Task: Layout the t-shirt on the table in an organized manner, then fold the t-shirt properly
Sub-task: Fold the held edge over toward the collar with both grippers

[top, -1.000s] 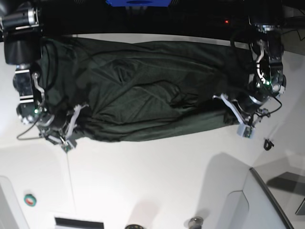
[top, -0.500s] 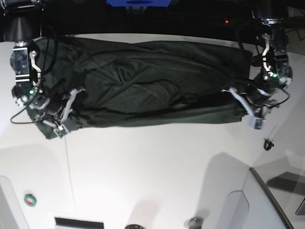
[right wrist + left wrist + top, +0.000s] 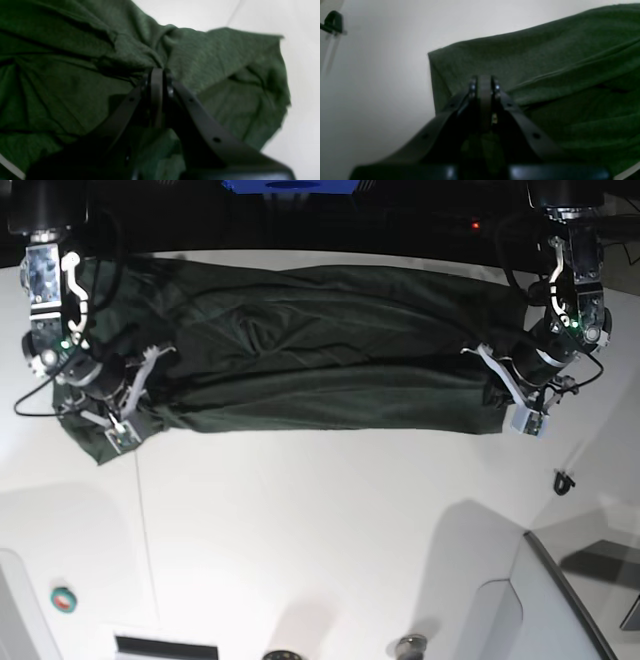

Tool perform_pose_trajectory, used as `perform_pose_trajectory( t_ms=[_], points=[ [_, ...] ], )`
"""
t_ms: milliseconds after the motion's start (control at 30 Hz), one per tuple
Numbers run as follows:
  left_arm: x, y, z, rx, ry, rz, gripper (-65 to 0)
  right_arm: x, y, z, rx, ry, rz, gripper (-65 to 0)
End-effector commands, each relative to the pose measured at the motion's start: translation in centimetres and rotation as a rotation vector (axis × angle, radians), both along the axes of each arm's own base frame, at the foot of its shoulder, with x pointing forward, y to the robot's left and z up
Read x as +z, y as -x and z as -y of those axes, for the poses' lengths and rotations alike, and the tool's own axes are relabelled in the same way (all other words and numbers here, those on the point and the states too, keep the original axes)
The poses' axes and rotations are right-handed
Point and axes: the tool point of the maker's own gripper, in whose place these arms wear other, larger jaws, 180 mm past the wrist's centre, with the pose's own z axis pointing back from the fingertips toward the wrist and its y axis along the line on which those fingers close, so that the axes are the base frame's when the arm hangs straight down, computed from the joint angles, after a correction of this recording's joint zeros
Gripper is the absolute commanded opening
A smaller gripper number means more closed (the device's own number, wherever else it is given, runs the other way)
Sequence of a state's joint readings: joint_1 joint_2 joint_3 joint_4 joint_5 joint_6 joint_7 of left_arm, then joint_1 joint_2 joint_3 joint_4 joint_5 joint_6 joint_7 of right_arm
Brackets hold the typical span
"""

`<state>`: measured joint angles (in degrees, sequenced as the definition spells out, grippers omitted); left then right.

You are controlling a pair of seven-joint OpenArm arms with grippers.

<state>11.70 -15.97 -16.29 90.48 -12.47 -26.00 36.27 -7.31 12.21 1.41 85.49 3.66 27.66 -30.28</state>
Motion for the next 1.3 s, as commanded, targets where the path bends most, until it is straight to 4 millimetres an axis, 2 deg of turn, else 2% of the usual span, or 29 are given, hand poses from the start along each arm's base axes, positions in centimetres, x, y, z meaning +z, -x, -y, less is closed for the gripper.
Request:
perform_pose_trajectory(
  t_ms=[0, 100, 200, 533, 767, 933, 1000, 1100, 1167, 1267],
  points=[
    [1.7, -0.9, -0.1, -0.012, -0.007, 0.057, -65.0, 1.6, -1.2, 0.1, -0.007, -0.005, 0.058, -64.8],
    [3.1, -1.0, 0.5, -0.033, -0.017, 0.093, -65.0, 2.0, -0.7, 0.1, -0.01, -0.002, 0.069, -64.8],
    [3.6, -0.7, 0.8, -0.045, -0.024, 0.105, -65.0, 2.4, -0.2, -0.1, -0.002, -0.001, 0.077, -64.8],
    [2.5, 1.3, 1.0, -0.052, -0.023, 0.059, -65.0, 3.3, 1.4, -0.1, -0.016, 0.03, 0.066, -64.8],
    [1.9, 2.1, 1.1, -0.053, -0.021, 0.04, -65.0, 1.7, 3.7, -1.0, -0.033, 0.003, 0.007, -64.8],
    [1.8, 2.2, 1.0, -0.052, -0.021, 0.037, -65.0, 0.5, 4.5, -1.7, -0.045, -0.021, -0.029, -63.9],
    [1.8, 2.3, 1.0, -0.052, -0.021, 0.036, -65.0, -0.2, 5.0, -1.5, -0.053, -0.009, -0.072, -59.3],
    [1.7, 2.3, 1.0, -0.051, -0.02, 0.033, -65.0, -0.4, 5.7, -1.1, -0.056, 0.019, -0.119, -44.6],
    [1.6, 2.4, 1.0, -0.05, -0.02, 0.03, -65.0, 0.3, 5.4, -1.0, -0.056, 0.027, -0.109, -35.7],
    [1.5, 2.5, 1.0, -0.05, -0.019, 0.027, -65.0, 2.1, 4.2, 0.9, -0.144, 0.022, -0.057, -26.7]
  ],
)
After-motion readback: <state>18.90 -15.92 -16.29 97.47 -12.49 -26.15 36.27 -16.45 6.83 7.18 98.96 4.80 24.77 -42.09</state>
